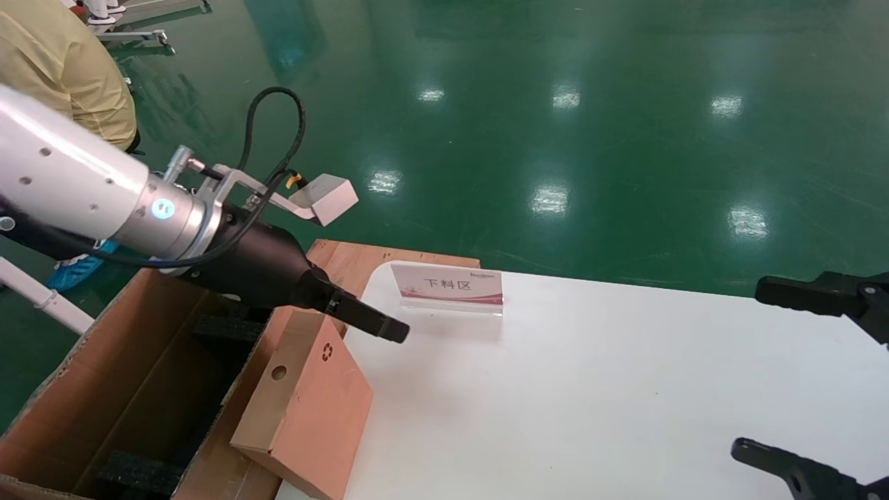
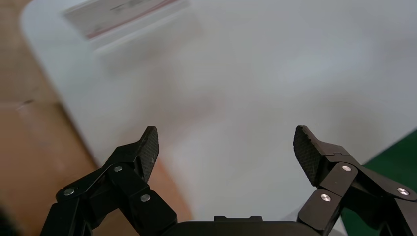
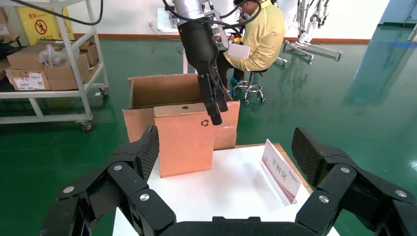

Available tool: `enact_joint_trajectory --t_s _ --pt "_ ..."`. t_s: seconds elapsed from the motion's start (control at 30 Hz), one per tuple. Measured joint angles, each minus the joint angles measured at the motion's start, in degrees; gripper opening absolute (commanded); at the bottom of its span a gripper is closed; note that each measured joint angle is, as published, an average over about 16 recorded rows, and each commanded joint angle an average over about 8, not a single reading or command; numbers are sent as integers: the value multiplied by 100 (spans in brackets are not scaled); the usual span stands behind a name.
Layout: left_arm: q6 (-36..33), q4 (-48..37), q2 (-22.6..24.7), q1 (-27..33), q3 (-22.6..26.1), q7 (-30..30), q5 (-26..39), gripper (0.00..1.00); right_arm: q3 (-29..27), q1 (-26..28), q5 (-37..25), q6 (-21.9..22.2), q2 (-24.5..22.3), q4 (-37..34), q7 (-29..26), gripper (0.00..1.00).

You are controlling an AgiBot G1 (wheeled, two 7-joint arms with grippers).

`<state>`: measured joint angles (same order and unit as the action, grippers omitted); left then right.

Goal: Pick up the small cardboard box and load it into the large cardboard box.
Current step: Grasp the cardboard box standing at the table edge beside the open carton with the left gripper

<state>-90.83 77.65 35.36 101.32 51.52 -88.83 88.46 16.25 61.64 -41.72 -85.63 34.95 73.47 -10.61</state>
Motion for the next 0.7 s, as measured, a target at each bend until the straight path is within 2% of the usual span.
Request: enact_joint_trajectory --t_s 0.27,0.7 --pt "-46 3 310 1154 1618 -901 61 100 3 1 2 1 -1 0 2 100" --pt "-6 -3 777 2732 4269 -2199 -405 100 9 2 6 4 -4 0 4 100"
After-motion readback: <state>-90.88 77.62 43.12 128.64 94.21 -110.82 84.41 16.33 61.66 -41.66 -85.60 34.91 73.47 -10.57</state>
